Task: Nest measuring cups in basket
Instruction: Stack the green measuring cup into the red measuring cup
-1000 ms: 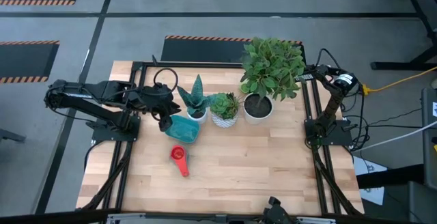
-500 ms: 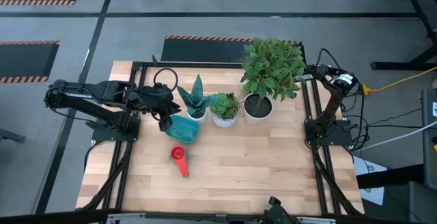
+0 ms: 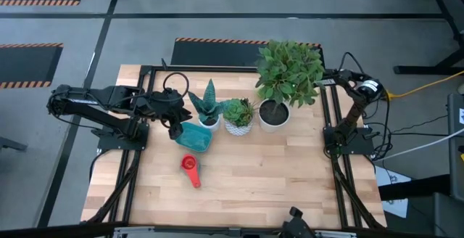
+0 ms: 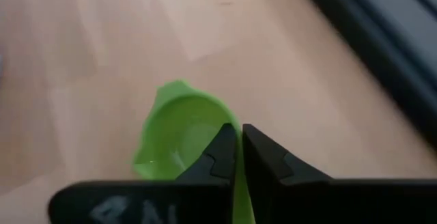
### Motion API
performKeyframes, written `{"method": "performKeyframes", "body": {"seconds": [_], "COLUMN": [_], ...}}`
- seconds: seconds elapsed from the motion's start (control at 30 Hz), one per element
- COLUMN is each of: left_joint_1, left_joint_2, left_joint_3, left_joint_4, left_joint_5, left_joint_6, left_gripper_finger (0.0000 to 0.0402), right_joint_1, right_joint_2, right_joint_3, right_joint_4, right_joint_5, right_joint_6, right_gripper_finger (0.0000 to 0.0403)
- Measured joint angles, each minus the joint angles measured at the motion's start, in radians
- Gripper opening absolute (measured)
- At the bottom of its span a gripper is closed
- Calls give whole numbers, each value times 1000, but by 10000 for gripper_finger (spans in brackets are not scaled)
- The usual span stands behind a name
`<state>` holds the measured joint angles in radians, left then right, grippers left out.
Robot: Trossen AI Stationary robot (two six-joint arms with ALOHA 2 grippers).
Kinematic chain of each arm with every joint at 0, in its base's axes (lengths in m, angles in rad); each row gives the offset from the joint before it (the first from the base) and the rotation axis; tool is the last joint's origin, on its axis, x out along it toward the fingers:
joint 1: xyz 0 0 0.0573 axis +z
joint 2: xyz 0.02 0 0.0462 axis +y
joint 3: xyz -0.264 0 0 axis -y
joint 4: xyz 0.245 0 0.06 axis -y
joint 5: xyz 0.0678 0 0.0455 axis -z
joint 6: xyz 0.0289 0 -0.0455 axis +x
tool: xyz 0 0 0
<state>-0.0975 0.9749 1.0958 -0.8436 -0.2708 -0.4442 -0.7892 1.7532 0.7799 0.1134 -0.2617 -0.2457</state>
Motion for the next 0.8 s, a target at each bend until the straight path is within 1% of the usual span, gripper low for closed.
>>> {"method": "performKeyframes", "body": {"seconds": [0.17, 0.53, 0.67, 0.8], "left_joint_1": [0, 0, 0, 0], "left_joint_2": [0, 0, 0, 0], "left_joint_3": [0, 0, 0, 0], "left_joint_4": [0, 0, 0, 0], "left_joint_5": [0, -1, -2, -2], "left_joint_6": [0, 1, 2, 2], "left_gripper_finger": [69, 69, 69, 69], "right_joint_1": [-1, -1, -1, -1], "right_joint_2": [-76, -295, -387, -470], "right_joint_3": [10, 61, 66, 67], "right_joint_4": [-126, -452, -577, -716], "right_joint_5": [155, 315, 362, 374], "right_joint_6": [-46, -41, 8, 69], "right_gripper_finger": [21, 20, 20, 20]}}
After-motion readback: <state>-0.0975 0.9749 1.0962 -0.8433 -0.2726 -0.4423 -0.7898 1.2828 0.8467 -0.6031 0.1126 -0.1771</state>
